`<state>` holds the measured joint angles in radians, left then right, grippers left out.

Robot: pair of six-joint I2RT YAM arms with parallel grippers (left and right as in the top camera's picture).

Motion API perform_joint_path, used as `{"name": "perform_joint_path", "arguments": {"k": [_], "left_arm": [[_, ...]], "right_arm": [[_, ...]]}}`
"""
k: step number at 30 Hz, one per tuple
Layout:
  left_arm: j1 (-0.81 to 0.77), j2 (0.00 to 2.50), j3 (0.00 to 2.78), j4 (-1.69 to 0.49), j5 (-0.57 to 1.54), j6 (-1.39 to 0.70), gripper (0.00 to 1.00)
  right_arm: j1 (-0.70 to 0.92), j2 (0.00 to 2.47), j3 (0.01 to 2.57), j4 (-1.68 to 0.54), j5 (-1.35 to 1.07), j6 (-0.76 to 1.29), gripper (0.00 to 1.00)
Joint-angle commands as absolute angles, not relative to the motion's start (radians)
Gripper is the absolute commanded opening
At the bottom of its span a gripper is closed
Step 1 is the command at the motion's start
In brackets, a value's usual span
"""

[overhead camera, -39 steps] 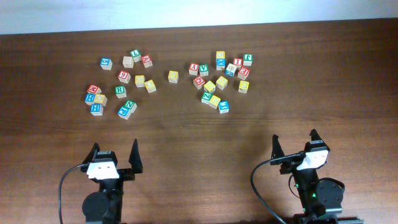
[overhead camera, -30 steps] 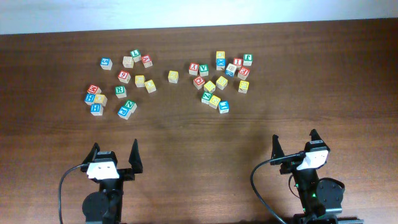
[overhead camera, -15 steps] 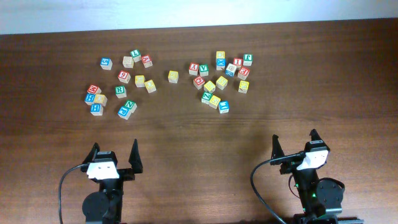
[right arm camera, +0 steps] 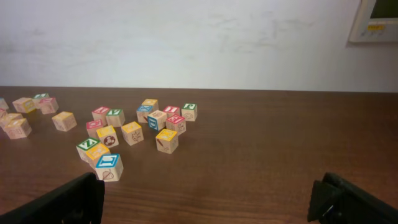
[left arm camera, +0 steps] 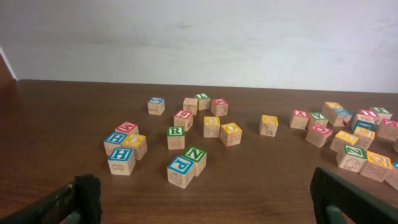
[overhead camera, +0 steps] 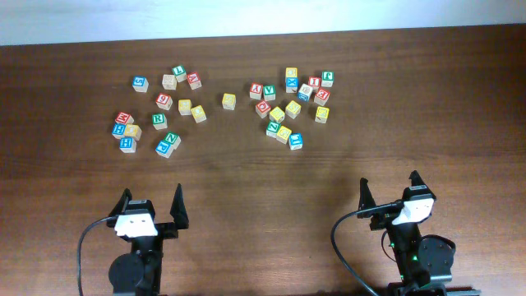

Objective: Spell out RSS

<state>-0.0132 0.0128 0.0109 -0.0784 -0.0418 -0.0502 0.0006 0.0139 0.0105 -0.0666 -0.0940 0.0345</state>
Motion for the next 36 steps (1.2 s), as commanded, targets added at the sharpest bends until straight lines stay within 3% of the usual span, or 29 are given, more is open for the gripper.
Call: {"name": "perform_joint_path", "arguments": {"k": [1,30,34,36], "left_arm": [[-0.007,0.006,0.009,-0.081,-0.045,-0.063,0.99],[-0.007,0.006,0.009,-0.08,-0.025,-0.068,0.99],[-0.008,0.006,0.01,-0.047,0.409,-0.105,0.99],[-0.008,0.006,0.01,0.086,0.757,-0.155,0.99]], "right_arm": [[-0.007,0.003,0.006,-0.072,-0.089,0.045,0.98],[-0.007,0.003,0.006,-0.072,-0.089,0.045,0.98],[-0.007,0.003,0.006,-0.072,-0.089,0.045,0.98],[-0.007,0.003,0.006,-0.072,-0.089,0.045,0.98]]}}
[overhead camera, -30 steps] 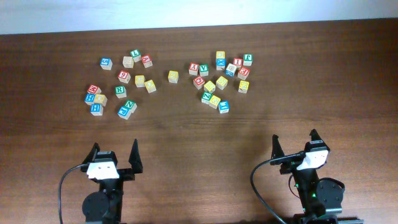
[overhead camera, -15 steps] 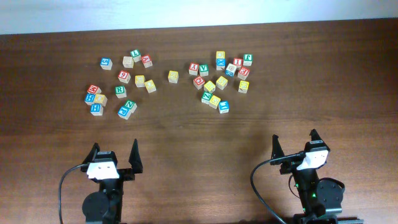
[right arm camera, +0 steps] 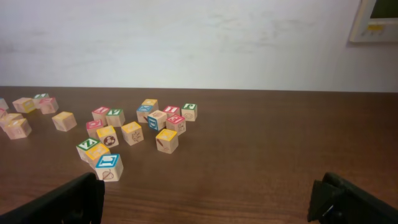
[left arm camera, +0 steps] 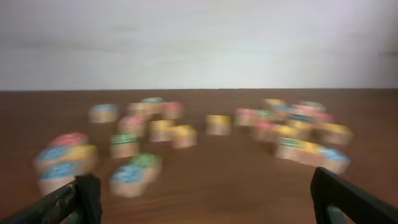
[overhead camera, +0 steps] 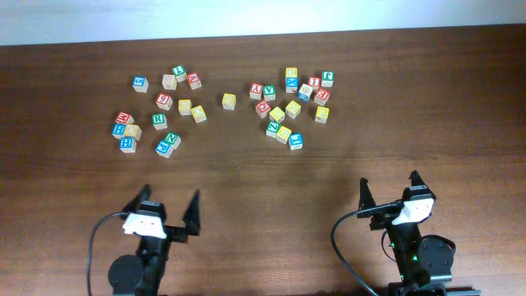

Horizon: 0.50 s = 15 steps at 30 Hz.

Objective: Spell out RSS

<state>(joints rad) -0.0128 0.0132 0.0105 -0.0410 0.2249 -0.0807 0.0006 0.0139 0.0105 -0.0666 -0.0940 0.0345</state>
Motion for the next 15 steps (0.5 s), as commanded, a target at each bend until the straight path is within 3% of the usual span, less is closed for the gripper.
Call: {"name": "perform_joint_path", "arguments": {"k": [1,4,9,15], "left_arm": [[-0.008,0.006,0.01,0.134,0.848,-0.154,0.99],[-0.008,0.006,0.01,0.298,0.995,-0.155,0.99],[-0.008,0.006,0.01,0.571,1.018,-0.302,0.99],[-0.008,0.006,0.012,0.665,0.971,-0.479,0.99]], "right_arm": [[-0.007,0.003,0.006,-0.072,-0.089,0.045,0.98],[-0.007,0.003,0.006,-0.072,-0.089,0.045,0.98],[-0.007,0.003,0.006,-0.072,-0.089,0.045,0.98],[-0.007,0.003,0.006,-0.072,-0.089,0.045,0.98]]}}
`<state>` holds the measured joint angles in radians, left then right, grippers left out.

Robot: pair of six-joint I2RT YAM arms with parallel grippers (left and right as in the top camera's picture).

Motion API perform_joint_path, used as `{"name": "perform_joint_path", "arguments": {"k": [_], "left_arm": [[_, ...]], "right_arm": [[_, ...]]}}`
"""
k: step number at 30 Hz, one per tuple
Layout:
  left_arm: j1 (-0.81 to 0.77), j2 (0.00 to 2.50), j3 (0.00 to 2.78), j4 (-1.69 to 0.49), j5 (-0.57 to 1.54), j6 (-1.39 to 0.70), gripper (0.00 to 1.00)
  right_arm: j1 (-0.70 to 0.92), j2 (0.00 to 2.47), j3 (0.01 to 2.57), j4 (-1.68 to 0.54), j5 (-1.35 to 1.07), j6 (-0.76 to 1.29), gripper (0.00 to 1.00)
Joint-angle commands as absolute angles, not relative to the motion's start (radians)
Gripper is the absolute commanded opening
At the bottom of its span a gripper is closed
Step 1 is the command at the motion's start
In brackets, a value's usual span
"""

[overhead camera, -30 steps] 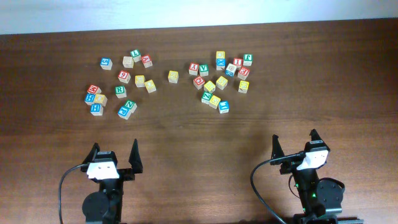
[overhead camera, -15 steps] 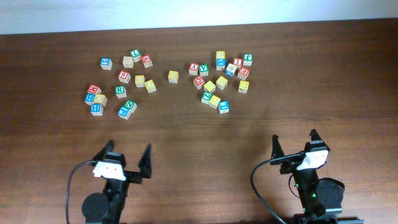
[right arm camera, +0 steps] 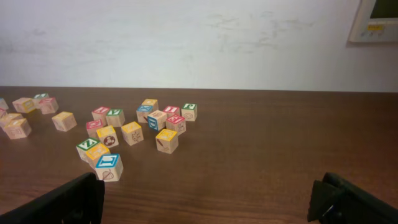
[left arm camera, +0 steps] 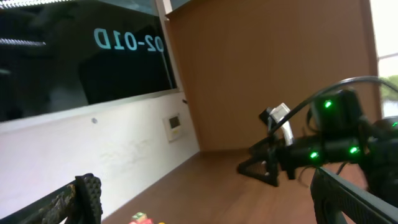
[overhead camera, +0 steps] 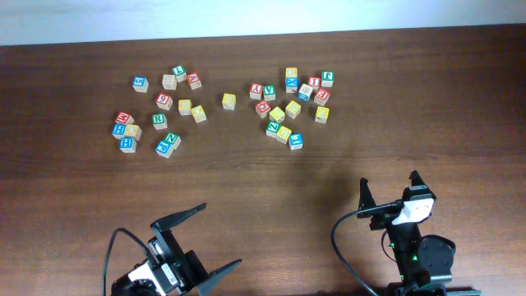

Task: Spell out RSS
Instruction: 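Raise the left arm and move the left gripper over the left block cluster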

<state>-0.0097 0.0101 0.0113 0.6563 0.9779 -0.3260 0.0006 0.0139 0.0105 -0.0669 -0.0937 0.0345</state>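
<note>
Letter blocks lie in two loose groups across the far half of the table, a left group (overhead camera: 160,111) and a right group (overhead camera: 292,103). A green R block (overhead camera: 159,121) sits in the left group. My left gripper (overhead camera: 200,247) is open and empty at the near edge, turned toward the right. Its wrist view looks across at the right arm (left arm camera: 323,140) and catches only a few blocks (left arm camera: 140,218) at the bottom. My right gripper (overhead camera: 389,187) is open and empty, facing the right group (right arm camera: 134,130) from well short of it.
A lone yellow block (overhead camera: 228,100) lies between the two groups. A blue-topped block (right arm camera: 109,167) is the nearest one to the right gripper. The back wall (right arm camera: 186,43) rises behind the table's far edge. Bare wood (overhead camera: 271,189) separates the blocks from both grippers.
My left gripper has swung from facing the blocks to facing right and now sits lower at the near edge, still open. The right gripper and all blocks are unchanged.
At first both grippers stood open at the near edge, facing the blocks. Then the left gripper had shifted slightly right, its view blurred. Now it is turned toward the right arm. No block has moved.
</note>
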Motion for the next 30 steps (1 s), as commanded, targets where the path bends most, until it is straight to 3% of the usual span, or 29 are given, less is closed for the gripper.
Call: {"name": "perform_joint_path", "arguments": {"k": [1,8,13,18,22,27,30], "left_arm": [[-0.008,0.006,0.014,0.666,0.96,-0.493,0.99],[-0.008,0.006,0.072,0.666,0.816,-0.491,0.99],[-0.008,0.006,0.2,0.665,0.706,-0.305,0.99],[-0.008,0.009,0.366,0.601,0.567,-0.254,0.99],[-0.008,0.051,0.514,0.414,0.551,-0.155,0.99],[-0.008,0.252,0.82,-0.112,0.332,-0.125,0.99],[-0.008,0.432,1.018,-0.303,0.447,-0.063,0.99]], "right_arm": [[-0.007,0.003,0.006,-0.072,-0.089,0.045,0.98],[-0.007,0.003,0.006,-0.072,-0.089,0.045,0.98],[-0.007,0.003,0.006,-0.072,-0.089,0.045,0.98],[-0.007,0.003,0.006,-0.072,-0.089,0.045,0.98],[-0.007,0.003,0.006,-0.072,-0.089,0.045,0.98],[-0.007,0.003,0.006,-0.072,-0.089,0.045,0.98],[-0.007,0.003,0.006,-0.072,-0.089,0.045,0.98]]}}
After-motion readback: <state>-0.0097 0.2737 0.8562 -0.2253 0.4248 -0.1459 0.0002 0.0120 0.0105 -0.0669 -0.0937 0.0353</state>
